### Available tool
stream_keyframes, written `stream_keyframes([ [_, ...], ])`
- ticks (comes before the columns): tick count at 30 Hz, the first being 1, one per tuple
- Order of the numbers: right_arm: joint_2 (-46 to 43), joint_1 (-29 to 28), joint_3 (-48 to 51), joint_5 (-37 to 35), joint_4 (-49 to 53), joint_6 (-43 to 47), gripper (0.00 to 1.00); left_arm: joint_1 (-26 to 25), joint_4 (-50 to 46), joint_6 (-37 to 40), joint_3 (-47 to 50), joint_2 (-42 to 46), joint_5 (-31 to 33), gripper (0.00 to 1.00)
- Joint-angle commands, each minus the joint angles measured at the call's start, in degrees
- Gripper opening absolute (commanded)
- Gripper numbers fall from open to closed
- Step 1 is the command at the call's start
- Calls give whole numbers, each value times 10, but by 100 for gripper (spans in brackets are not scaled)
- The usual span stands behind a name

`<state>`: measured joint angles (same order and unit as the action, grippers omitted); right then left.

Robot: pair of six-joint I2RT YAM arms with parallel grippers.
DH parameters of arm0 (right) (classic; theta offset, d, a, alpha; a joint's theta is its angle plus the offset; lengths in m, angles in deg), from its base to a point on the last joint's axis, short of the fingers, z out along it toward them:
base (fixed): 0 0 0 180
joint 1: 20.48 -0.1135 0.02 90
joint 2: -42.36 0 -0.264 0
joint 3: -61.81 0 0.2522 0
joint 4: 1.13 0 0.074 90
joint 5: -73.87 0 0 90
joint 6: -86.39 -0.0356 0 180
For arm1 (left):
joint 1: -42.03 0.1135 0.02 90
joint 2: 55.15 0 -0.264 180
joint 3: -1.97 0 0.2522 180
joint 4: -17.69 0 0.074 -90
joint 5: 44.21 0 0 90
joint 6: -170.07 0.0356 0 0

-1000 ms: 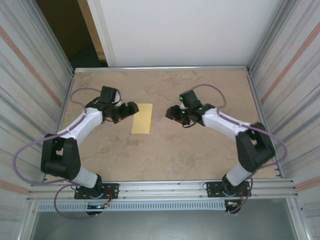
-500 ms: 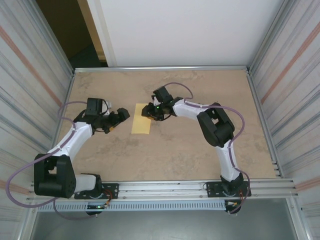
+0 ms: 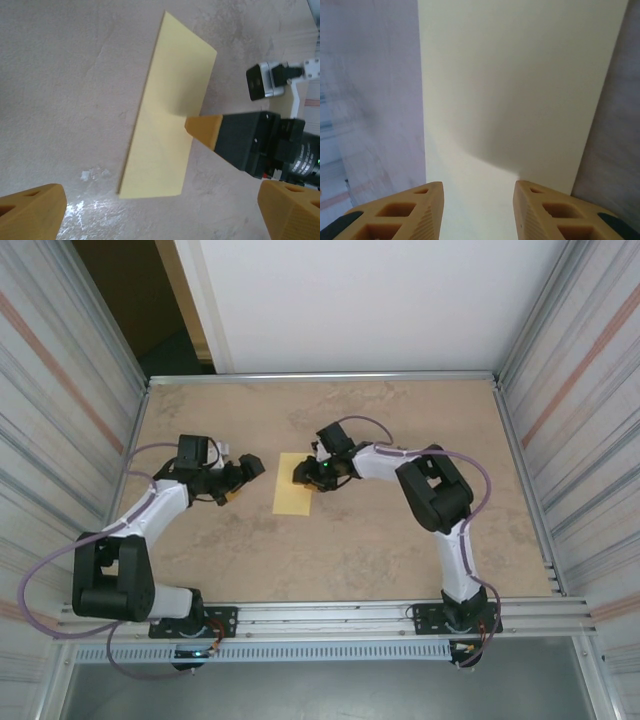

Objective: Fold a paper plane with a square sheet of paper (pick it up from the middle)

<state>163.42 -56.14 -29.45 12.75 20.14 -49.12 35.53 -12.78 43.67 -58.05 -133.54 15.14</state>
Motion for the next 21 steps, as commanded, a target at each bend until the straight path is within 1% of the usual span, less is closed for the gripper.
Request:
stream_keyframes([
  [1, -43, 36, 81, 3, 69, 90, 40, -15, 21, -15, 7, -11, -31, 99],
  [3, -73, 56, 114, 35, 70, 121, 39, -33, 30, -23, 8, -22, -33, 98],
  [6, -128, 76, 157, 71, 41, 107, 39, -62, 48, -46, 12, -38, -35, 98],
  [8, -175, 85, 183, 68, 16, 73, 40, -86, 64, -64, 16, -45, -33, 98],
  [11, -226, 87, 224, 36, -25, 16, 40, -124, 81, -86, 20, -54, -28, 98],
  [13, -235, 83, 248, 23, -52, -17, 39, -151, 87, -95, 16, -64, -25, 97],
  [16, -225, 72, 263, 18, -79, -38, 36, -184, 84, -96, 2, -86, -19, 92],
  [18, -214, 68, 262, 14, -88, -45, 33, -199, 80, -96, -9, -102, -16, 88],
  [21, -194, 66, 253, 10, -93, -50, 31, -211, 85, -101, -18, -122, -15, 82],
])
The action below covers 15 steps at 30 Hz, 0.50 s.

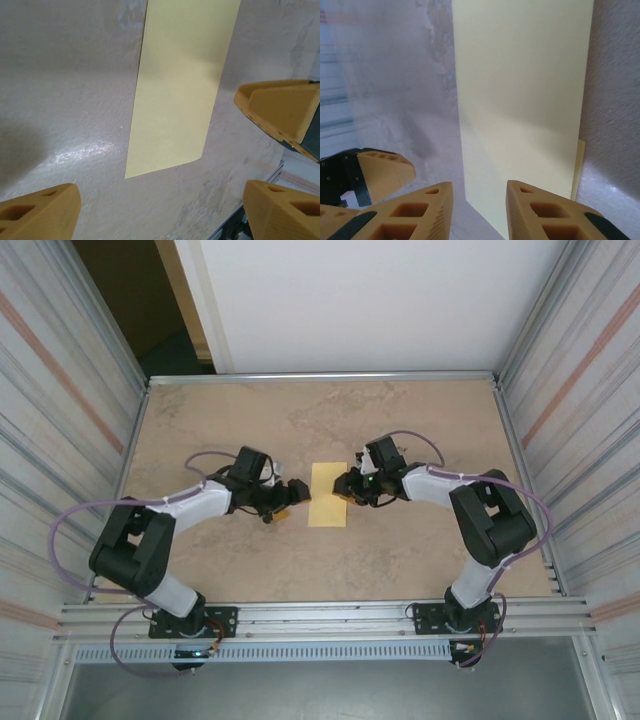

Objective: Fold a paper plane with a square sheet of paper (pick it up from the middle)

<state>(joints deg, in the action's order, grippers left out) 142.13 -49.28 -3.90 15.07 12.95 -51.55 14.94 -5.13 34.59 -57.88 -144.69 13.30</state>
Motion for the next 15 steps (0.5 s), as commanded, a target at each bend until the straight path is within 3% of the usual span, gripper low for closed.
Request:
stream_keyframes([
  [1, 25, -3, -2, -15, -22, -26, 31, -10, 14, -13, -22, -16, 3, 81],
  [15, 76, 8, 17, -30, -8, -37, 24, -44, 26, -44, -22, -58, 23, 52],
])
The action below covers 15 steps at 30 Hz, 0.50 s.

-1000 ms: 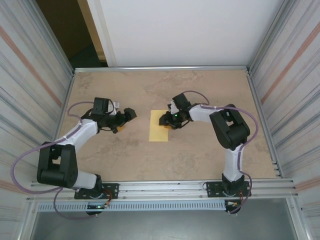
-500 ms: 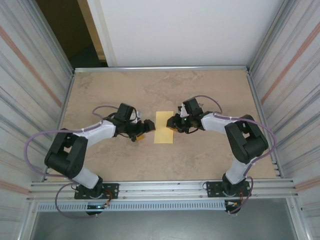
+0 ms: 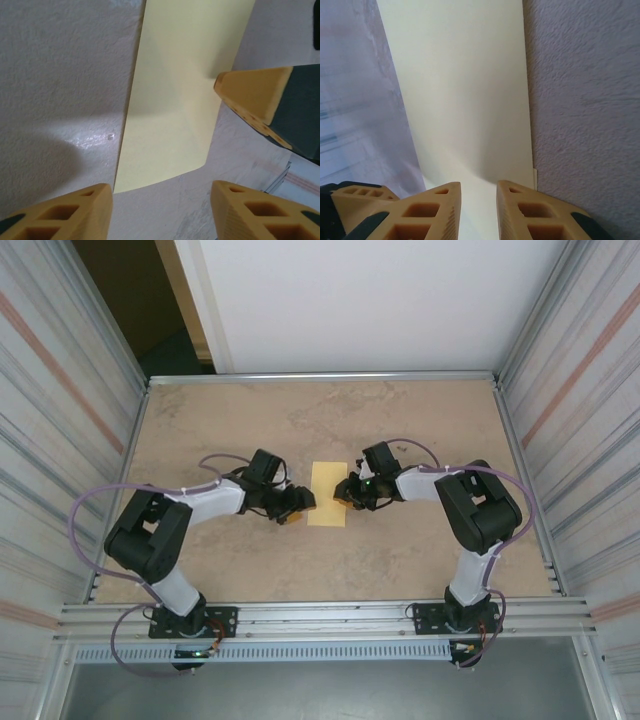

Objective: Fold a paper plane with a square sheet of paper (pick it up from the middle)

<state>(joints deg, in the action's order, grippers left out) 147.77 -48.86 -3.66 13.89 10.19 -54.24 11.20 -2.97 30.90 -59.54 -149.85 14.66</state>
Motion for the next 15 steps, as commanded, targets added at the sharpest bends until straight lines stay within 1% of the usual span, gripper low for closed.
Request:
stream_keyframes([
  [1, 20, 4, 16, -20, 22, -9, 24, -8, 4, -8, -5, -8, 10, 50],
  [9, 25, 9, 22, -22, 26, -9, 22, -14, -5, -4, -11, -20, 21, 41],
  [15, 29, 10, 22, -23, 27, -9, 21, -16, -21, 7, -23, -32, 37, 41],
])
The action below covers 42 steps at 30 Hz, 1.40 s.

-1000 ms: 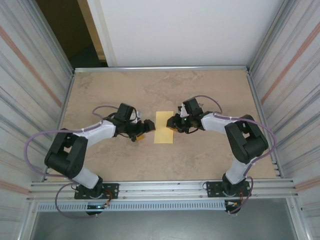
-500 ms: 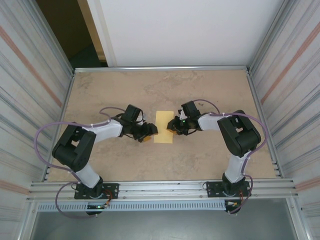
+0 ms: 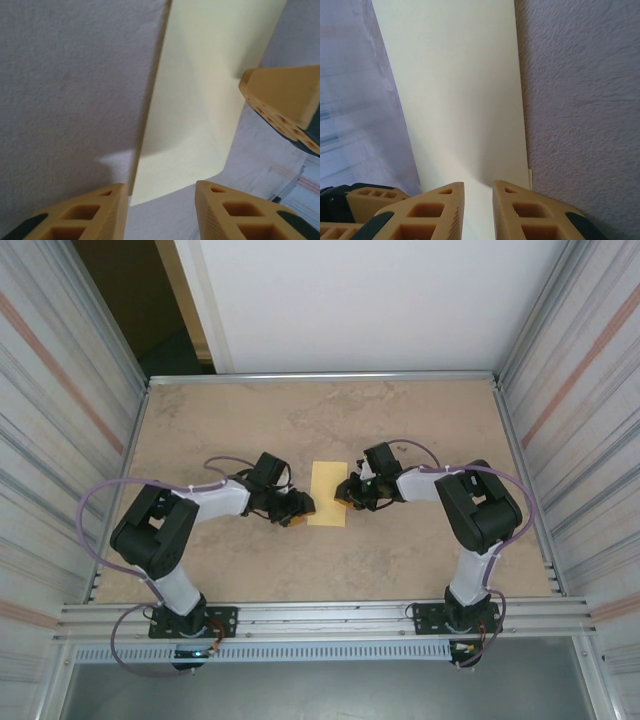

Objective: Fold a paper plane with a square sheet of paper (pick it up from the middle)

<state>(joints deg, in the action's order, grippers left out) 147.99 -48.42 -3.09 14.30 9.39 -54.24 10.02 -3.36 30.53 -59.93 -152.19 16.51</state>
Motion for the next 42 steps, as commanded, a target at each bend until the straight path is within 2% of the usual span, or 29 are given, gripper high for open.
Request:
stream_keyframes([
  [1, 27, 6, 16, -28, 35, -10, 21, -4, -23, 14, -23, -9, 20, 41],
  [18, 33, 11, 25, -13, 20, -18, 20, -17, -35, 27, -29, -35, -9, 40],
  [22, 34, 12, 26, -13, 20, -19, 20, -19, -21, 29, -37, -37, -42, 39],
  [32, 31, 16, 26, -10, 18, -20, 20, 19, 13, 35, -64, -45, -82, 40],
  [42, 19, 19, 30, -11, 18, -22, 20, 21, -33, 48, -124, -98, -65, 33],
])
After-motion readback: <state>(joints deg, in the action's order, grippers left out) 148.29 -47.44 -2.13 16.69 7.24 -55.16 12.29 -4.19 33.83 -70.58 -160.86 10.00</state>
